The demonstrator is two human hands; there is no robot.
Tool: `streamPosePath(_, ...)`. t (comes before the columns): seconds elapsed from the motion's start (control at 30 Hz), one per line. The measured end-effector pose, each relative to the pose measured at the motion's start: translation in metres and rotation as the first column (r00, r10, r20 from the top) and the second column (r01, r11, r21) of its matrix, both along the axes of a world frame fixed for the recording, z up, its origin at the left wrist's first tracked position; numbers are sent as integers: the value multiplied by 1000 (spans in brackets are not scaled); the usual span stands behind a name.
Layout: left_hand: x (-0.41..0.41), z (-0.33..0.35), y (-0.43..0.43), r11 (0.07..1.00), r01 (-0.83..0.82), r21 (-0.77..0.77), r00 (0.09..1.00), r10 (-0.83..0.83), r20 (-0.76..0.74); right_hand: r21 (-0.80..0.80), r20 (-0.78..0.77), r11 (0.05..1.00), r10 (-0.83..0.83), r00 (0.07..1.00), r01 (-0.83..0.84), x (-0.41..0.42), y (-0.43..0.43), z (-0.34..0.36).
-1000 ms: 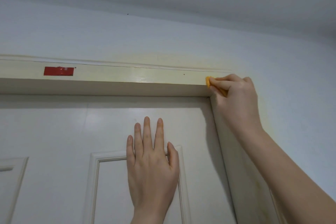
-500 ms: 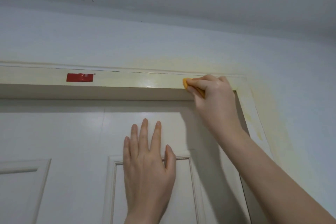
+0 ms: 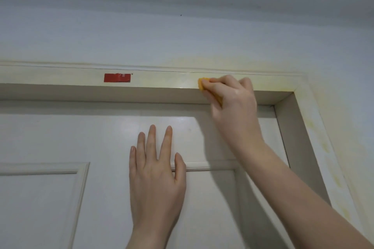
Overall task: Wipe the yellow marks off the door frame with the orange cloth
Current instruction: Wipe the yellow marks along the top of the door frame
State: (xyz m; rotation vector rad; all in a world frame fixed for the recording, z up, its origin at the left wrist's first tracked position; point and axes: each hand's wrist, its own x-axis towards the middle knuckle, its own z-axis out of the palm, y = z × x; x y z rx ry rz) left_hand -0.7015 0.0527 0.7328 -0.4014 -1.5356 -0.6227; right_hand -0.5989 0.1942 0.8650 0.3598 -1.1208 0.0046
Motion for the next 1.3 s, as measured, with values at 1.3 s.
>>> streamPosePath(1.3, -27, -25, -89, 1000, 7, -24, 1000, -8, -23, -24, 91, 1000, -12, 996, 14, -27, -109, 7)
